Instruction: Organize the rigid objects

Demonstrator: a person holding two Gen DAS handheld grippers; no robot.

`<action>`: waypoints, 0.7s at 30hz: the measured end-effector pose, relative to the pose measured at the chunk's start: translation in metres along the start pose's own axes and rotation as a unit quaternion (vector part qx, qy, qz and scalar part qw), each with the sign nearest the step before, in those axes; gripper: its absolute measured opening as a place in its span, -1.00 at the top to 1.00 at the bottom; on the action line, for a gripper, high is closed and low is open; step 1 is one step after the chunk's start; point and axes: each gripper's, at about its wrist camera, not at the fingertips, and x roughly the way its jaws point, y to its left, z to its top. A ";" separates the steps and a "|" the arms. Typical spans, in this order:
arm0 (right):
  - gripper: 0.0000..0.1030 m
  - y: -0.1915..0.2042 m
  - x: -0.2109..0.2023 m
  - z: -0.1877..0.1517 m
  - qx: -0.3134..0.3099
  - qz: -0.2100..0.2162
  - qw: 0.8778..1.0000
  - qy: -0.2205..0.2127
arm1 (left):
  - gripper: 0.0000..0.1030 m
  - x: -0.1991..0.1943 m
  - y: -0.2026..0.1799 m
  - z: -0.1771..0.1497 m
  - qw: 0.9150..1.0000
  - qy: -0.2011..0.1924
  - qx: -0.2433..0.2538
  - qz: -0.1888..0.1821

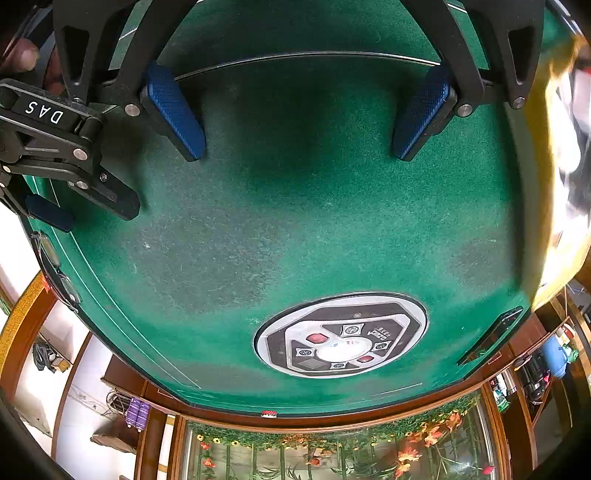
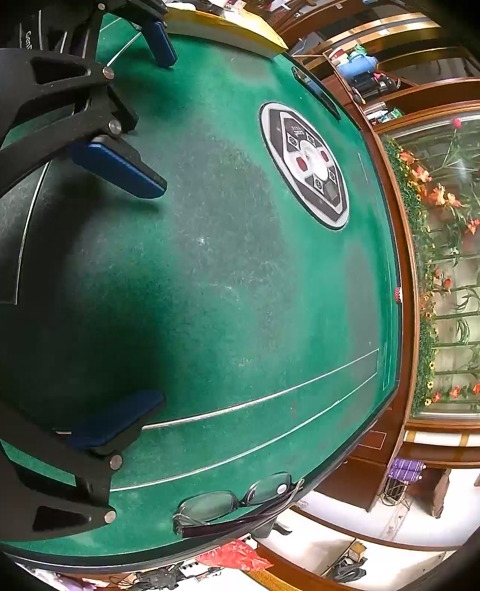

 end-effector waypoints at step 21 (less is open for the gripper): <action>-0.99 0.000 0.001 0.001 0.000 0.000 1.000 0.000 | -0.99 0.000 0.001 0.000 1.000 0.000 -0.001 0.000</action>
